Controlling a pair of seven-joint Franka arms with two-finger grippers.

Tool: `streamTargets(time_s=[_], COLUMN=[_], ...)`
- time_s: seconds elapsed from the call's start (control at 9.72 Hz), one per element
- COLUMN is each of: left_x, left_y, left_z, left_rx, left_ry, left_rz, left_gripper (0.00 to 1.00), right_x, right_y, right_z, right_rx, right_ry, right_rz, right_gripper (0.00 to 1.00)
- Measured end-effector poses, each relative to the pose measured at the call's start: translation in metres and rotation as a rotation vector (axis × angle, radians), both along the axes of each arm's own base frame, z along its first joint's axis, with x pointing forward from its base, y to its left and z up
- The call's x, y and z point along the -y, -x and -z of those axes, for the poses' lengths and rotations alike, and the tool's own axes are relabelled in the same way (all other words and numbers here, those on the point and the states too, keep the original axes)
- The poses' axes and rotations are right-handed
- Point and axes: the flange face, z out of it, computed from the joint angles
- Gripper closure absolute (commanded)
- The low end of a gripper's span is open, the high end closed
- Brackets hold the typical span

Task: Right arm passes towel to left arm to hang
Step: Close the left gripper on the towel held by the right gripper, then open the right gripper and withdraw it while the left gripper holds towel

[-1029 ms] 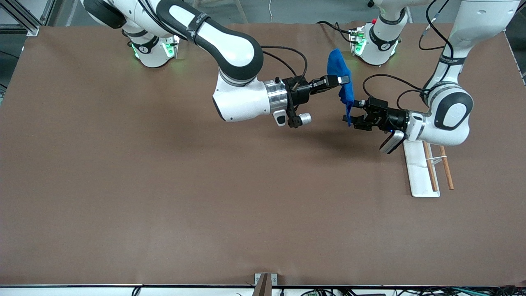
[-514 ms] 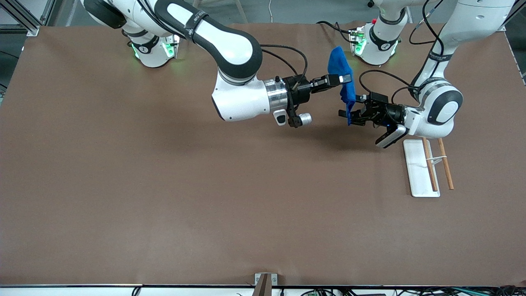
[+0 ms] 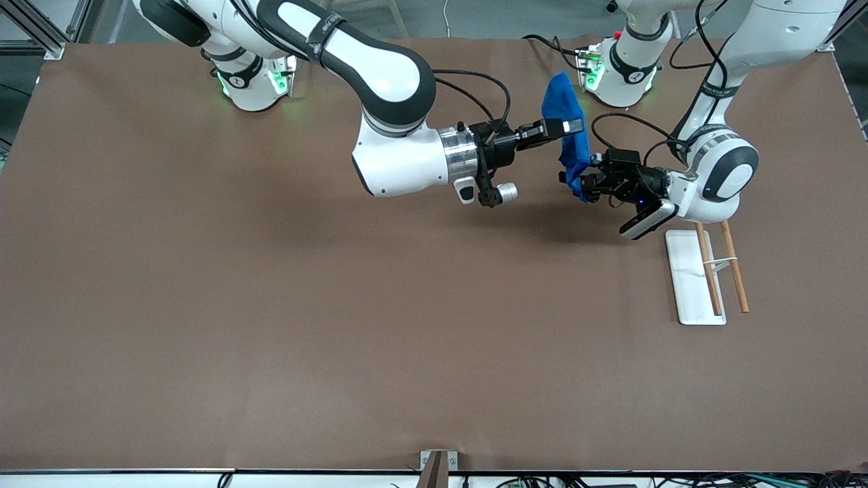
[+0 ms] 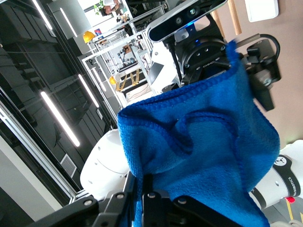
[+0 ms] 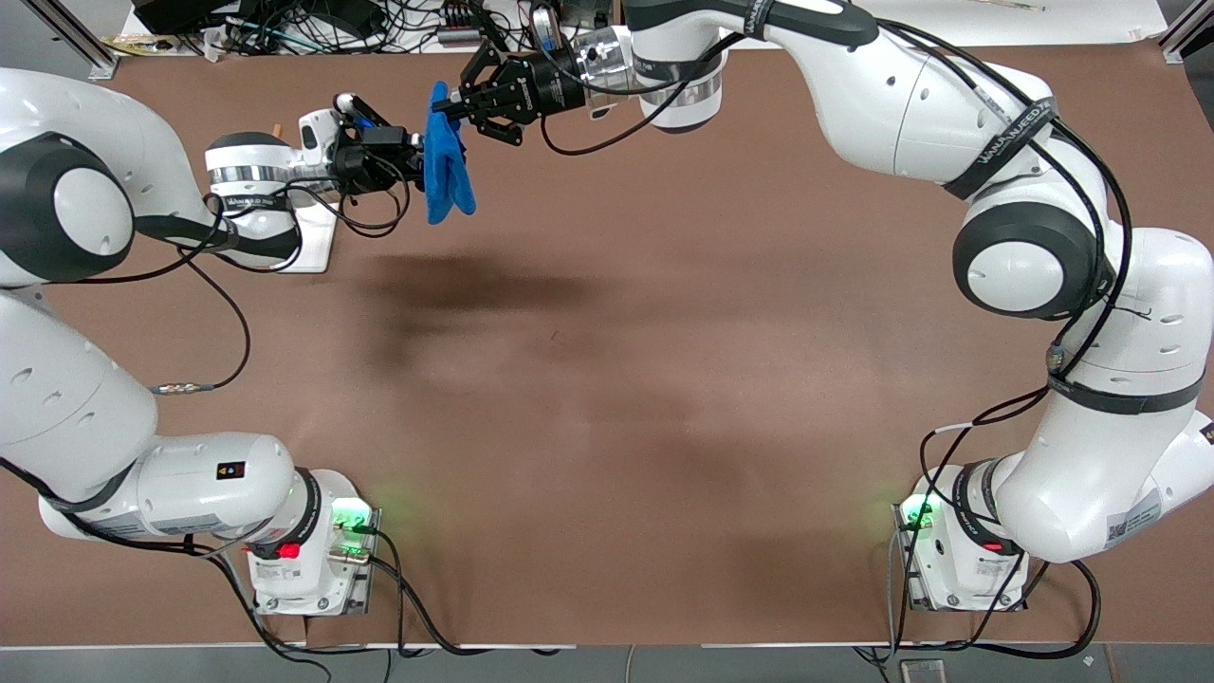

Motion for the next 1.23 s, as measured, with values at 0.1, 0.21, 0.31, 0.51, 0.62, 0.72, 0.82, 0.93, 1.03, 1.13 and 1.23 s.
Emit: streamTargets(time_s=[0.1,0.21,0.31,0.51,0.62,0.72,0.82,0.93,1.03,1.13,1.23], left_x=[0.000,0.000,0.000,-0.001,-0.001,-0.002,-0.002,-0.003,-0.006,-0.010,-0.013], left_y=[0.000,0.001,0.003,0.003,0.001,0.000,-0.001,-0.002,-0.003,-0.005,-0.006], left_z=[-0.001,-0.001,-0.001,-0.002,-0.003,-0.004,-0.005,-0.006,-0.008,-0.009,-0.010], left_rx=[0.002,0.003,0.005,0.007,0.008,0.008,0.005,0.006,0.009,0.013,0.015], left_ry=[0.000,-0.006,-0.015,-0.024,-0.025,-0.026,-0.030,-0.037,-0.045,-0.056,-0.063], left_rz=[0.001,0.011,0.025,0.037,0.038,0.038,0.044,0.053,0.059,0.067,0.070], left_gripper=[0.97,0.99,1.00,1.00,1.00,1.00,1.00,1.00,1.00,1.00,1.00], right_x=[0.000,0.000,0.000,-0.001,-0.001,0.000,0.000,0.000,0.002,0.005,0.007], right_y=[0.000,0.000,0.000,0.000,0.000,-0.001,-0.002,-0.003,-0.006,-0.008,-0.009], right_z=[0.000,0.000,0.000,0.000,-0.001,-0.003,-0.004,-0.007,-0.013,-0.018,-0.022], right_rx=[-0.001,-0.001,-0.002,-0.016,-0.036,-0.050,-0.065,-0.059,-0.024,-0.005,0.018], right_ry=[0.001,0.001,0.001,0.003,0.008,0.009,0.011,0.016,0.033,0.075,0.142], right_rz=[0.003,0.004,0.004,0.005,0.007,0.010,0.012,0.021,0.032,0.034,0.024], right_gripper=[0.99,0.99,0.99,0.97,0.96,0.62,0.01,0.00,0.00,0.00,0.00])
